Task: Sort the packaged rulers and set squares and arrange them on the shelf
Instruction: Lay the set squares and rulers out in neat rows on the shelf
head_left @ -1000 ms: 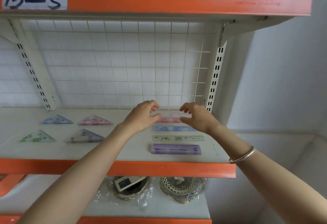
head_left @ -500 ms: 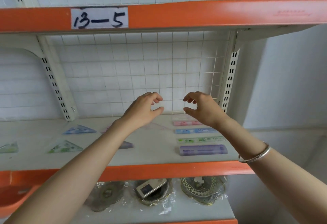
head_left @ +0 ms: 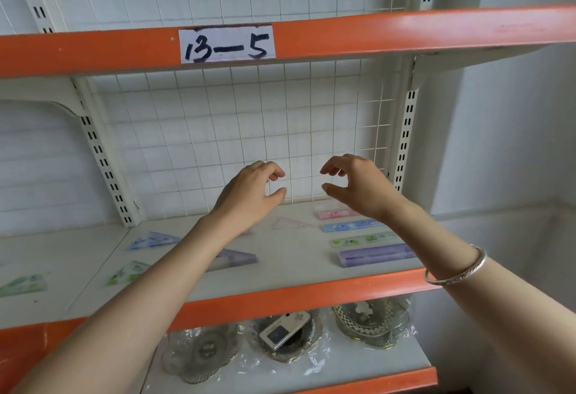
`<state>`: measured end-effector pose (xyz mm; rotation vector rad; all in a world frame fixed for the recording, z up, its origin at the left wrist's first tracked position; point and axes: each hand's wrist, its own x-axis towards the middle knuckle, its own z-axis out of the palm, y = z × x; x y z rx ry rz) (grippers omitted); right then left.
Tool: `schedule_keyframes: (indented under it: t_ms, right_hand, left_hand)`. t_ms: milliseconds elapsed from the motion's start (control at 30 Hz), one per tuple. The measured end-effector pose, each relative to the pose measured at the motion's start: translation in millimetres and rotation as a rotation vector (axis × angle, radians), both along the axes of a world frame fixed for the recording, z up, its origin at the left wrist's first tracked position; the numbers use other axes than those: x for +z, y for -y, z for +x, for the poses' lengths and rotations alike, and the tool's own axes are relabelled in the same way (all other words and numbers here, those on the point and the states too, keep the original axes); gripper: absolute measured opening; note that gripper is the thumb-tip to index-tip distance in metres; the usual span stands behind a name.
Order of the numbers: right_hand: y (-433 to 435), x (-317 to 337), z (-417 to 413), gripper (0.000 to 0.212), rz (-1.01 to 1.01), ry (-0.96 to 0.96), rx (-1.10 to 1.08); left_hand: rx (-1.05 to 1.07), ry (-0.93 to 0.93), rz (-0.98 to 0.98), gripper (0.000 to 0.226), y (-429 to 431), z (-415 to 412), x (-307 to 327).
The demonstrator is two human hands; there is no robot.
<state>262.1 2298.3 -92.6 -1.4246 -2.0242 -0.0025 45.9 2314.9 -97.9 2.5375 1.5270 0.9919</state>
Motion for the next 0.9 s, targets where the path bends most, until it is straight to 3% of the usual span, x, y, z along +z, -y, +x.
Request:
schedule_keyframes:
  t_ms: [267, 500, 700, 900]
  right_hand:
    - [4, 5, 27, 0.026, 0.036, 0.03, 0.026]
    - [-25, -12, 19, 0.027, -0.124, 0.176, 0.047]
    - [-76, -66, -12, 0.035, -0.332, 0.425, 0.021]
    - [-100, -113, -22, 0.04, -0.492, 0.601, -0.035]
  left_hand:
    - [0.003, -0.013, 0.041, 0.025, 2, 10, 5]
    - [0.107, -0.403, -0.097, 0.038, -43, 21, -38]
    - [0.272, -0.726, -0.318, 0.044, -69, 25, -81]
    - [0.306, -0.708, -0.484, 0.05, -76, 32, -111]
